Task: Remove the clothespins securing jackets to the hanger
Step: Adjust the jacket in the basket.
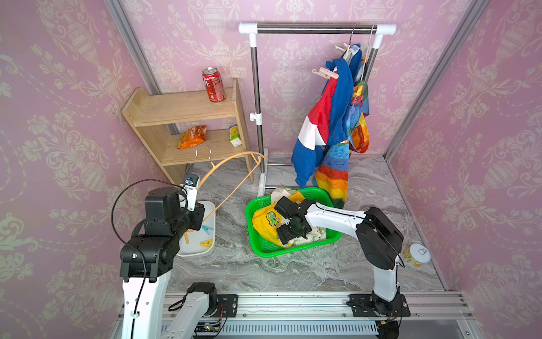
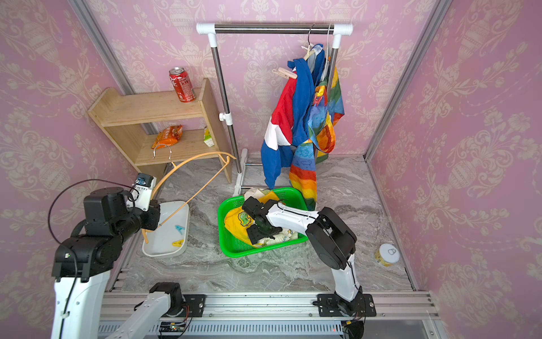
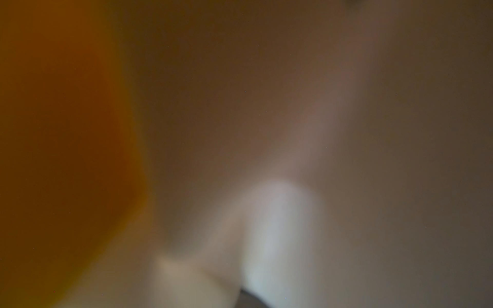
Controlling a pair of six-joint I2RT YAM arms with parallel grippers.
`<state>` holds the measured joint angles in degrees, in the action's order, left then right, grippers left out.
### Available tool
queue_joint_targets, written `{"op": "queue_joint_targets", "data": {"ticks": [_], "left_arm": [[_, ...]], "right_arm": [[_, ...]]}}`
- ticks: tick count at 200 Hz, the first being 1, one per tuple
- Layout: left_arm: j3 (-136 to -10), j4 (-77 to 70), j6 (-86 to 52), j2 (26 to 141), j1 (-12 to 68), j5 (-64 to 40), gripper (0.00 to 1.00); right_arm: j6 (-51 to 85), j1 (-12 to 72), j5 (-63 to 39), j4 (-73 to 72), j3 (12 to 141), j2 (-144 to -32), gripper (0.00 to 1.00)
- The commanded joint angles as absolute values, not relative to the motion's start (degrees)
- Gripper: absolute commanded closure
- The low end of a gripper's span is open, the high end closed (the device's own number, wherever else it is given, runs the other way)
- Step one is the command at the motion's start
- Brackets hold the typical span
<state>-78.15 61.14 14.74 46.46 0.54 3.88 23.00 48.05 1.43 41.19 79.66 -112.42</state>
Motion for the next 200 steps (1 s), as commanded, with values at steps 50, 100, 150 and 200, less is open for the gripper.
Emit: {"op": "queue_joint_targets", "data": {"ticks": [50, 100, 150, 200], "left_arm": [[-78.51, 60.87, 16.17, 46.30, 0.44, 4.88, 1.00], [-78.13, 58.80, 16.44, 48.49, 0.44, 3.11, 1.00], [-77.96, 58.40, 17.02, 48.29, 0.44, 3.68, 1.00], [-77.79, 58.47, 16.81, 48.01, 0.45, 3.78, 1.00]], "right_arm": [[24.79, 47.74, 10.69, 43.33, 81.99, -113.59, 0.02], [24.39, 46.00, 5.53, 40.43, 78.51, -110.40, 0.01], [22.88, 46.95, -0.89, 44.31, 83.44, -106.84, 0.00], [24.30, 46.96, 2.80, 47.46, 89.60, -98.36, 0.00]]}}
